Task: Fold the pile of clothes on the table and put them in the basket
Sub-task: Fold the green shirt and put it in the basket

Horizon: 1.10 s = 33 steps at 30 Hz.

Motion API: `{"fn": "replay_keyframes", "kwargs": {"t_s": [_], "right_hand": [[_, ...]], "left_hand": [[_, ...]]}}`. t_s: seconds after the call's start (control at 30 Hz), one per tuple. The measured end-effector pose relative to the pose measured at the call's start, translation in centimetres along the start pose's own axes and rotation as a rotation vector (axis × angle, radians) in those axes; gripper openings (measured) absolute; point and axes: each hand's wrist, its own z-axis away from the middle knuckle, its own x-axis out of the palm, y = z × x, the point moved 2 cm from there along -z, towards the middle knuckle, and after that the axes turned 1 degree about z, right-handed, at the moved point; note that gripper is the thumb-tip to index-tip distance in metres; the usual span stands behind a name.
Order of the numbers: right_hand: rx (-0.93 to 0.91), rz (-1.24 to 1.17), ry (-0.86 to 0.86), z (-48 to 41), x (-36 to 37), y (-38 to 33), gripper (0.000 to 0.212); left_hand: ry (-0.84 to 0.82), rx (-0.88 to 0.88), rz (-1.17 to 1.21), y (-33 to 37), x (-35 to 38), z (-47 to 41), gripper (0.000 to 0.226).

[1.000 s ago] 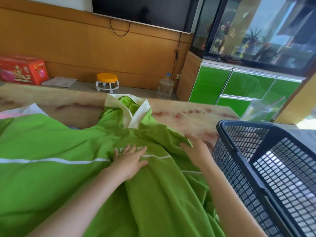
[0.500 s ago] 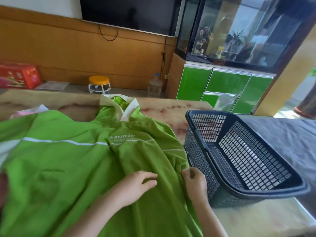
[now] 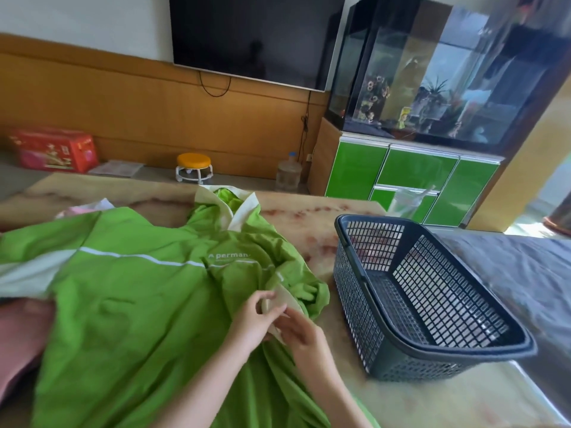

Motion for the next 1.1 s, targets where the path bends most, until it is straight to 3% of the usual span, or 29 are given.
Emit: {"fn": "replay_keyframes", "kwargs": {"t_s": [0.07, 0.17, 0.37, 0.43, 0.5, 0.57, 0.63, 0.73, 0.83, 0.9, 0.97, 1.03, 1.1], "right_hand": [[0.045, -0.104, 0.155, -0.1, -1.5, 0.3, 0.048], [0.113, 0.046, 0.33, -0.9, -4.4, 1.1, 0.038], [0.435, -0.063, 0.16, -5.3, -4.7, 4.5, 0.063], [0.435, -0.217, 0.132, -6.4, -4.1, 5.0, 0.052], [0.323, -0.225, 0.134, -7.1, -3.6, 3.9, 0.024], [0.147, -0.095, 0.252, -7.9, -4.0, 1.6, 0.006], [-0.035, 0.1, 0.377, -8.3, -4.6, -1.9, 0.007], [-0.338, 0.589, 0.547, -8.1, -4.8, -9.2, 0.022], [-0.56, 0.917, 0.645, -9.1, -4.6, -15.4, 0.028], [-0.498, 1.074, 0.58, -10.9, -4.6, -16.3, 0.029], [-0.29, 1.231, 0.388, -12.3, -4.4, -14.3, 0.031], [-0.052, 1.264, 0.133, -12.2, -3.7, -10.4, 0.036], [0.096, 1.248, -0.012, -11.2, -3.3, -6.5, 0.039]], "left_hand": [[0.087, 0.04, 0.011, 0.1, 0.2, -0.3, 0.017], [0.172, 0.113, 0.019, 0.4, 0.0, -0.5, 0.019], [0.239, 0.149, 0.13, 0.4, -2.7, -1.8, 0.025], [0.218, 0.117, 0.229, 0.2, -3.5, -2.1, 0.028], [0.2, 0.093, 0.275, 0.1, -4.0, -2.1, 0.029], [0.196, 0.09, 0.269, 0.0, -4.4, -2.2, 0.029], [0.204, 0.092, 0.253, 0.0, -4.7, -2.4, 0.028], [0.218, 0.116, 0.227, 0.3, -4.5, -2.4, 0.027], [0.118, 0.107, 0.254, 1.0, -2.8, -2.0, 0.025], [0.045, 0.091, 0.224, 1.3, -1.5, -2.0, 0.026], [0.027, 0.107, 0.018, 1.3, -0.8, -2.0, 0.027], [-0.01, 0.144, -0.205, 0.5, -0.4, -1.7, 0.031], [-0.093, 0.145, -0.291, -0.6, -0.3, -1.4, 0.033]]}}
